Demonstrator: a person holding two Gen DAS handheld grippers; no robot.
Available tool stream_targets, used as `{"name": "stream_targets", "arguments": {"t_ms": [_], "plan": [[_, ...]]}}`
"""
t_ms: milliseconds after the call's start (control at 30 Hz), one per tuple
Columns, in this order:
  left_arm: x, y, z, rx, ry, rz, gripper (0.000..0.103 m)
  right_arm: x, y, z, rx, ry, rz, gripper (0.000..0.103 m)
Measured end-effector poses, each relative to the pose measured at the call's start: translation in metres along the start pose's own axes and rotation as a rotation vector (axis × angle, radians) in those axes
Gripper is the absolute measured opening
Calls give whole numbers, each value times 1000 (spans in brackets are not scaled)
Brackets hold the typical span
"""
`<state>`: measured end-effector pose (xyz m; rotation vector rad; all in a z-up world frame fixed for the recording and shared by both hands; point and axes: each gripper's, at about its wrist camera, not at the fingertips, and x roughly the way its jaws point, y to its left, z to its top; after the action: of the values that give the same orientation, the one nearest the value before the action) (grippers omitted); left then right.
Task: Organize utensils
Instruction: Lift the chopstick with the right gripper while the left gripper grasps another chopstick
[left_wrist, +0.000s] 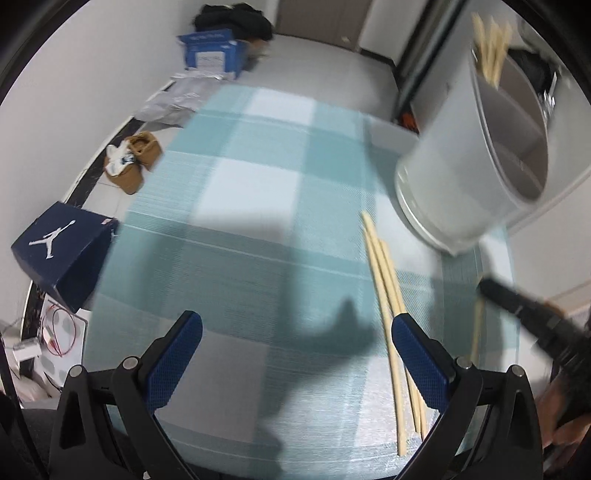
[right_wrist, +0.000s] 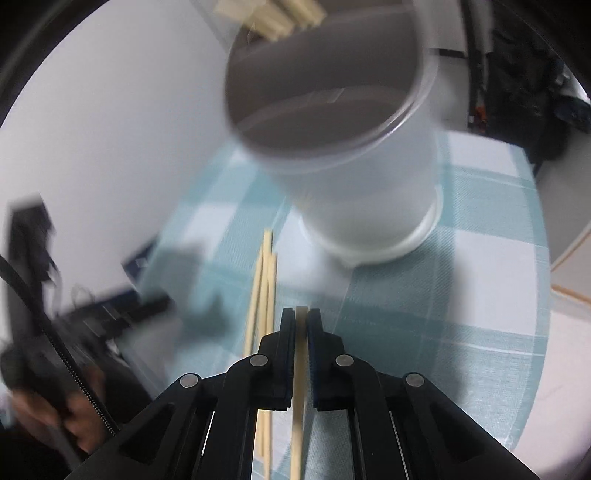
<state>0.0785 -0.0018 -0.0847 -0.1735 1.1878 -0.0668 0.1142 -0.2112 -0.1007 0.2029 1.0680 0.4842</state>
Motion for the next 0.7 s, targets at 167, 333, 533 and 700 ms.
{"name": "stream_targets", "arguments": {"t_ms": [167, 333, 533, 700], "plan": [[11, -20, -7, 71, 42, 25, 101, -22, -31, 5, 109, -78, 50, 6], [18, -25, -12, 104, 76, 83, 101, -36, -53, 13, 181, -132, 63, 6], [18, -21, -16, 110, 77, 110, 101, -48, -71, 18, 256, -197, 76, 6], [17, -14, -14, 119, 105, 117, 101, -61, -68, 22, 242, -249, 90, 6]]}}
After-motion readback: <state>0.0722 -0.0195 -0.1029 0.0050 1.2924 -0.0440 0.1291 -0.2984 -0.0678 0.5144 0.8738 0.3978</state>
